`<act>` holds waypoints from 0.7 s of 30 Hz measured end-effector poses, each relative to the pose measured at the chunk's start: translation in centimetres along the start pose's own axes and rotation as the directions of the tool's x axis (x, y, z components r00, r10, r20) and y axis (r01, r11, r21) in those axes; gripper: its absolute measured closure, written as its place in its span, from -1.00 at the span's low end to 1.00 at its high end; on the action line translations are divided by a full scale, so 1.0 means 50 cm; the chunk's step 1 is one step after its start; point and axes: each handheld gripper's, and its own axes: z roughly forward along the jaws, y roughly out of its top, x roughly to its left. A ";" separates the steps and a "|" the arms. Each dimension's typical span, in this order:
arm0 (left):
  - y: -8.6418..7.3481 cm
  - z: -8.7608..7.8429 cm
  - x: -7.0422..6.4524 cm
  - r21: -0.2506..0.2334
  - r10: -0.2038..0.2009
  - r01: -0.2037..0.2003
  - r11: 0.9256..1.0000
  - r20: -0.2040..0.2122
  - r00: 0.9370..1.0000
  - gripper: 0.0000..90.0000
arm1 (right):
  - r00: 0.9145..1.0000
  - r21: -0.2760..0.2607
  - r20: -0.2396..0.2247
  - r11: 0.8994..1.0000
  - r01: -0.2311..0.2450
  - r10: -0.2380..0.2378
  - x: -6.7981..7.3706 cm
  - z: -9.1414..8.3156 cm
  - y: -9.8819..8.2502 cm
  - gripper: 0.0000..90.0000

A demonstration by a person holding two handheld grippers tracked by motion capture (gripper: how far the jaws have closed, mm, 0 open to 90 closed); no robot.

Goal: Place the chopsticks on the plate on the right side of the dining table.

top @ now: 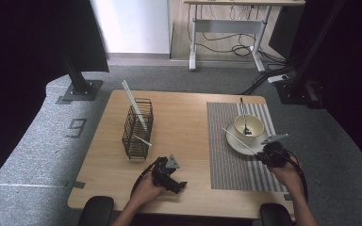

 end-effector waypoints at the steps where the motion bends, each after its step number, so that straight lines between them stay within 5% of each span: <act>1: 0.000 0.000 0.000 0.000 0.000 0.000 1.000 0.000 1.000 -1.00 | 1.000 0.000 -0.001 1.000 -0.004 0.004 -0.002 0.002 0.000 0.83; 21: 0.000 0.000 0.000 -0.001 -0.001 0.001 1.000 0.000 1.000 -1.00 | 0.998 0.036 -0.014 0.998 -0.052 0.053 -0.048 0.038 -0.006 0.78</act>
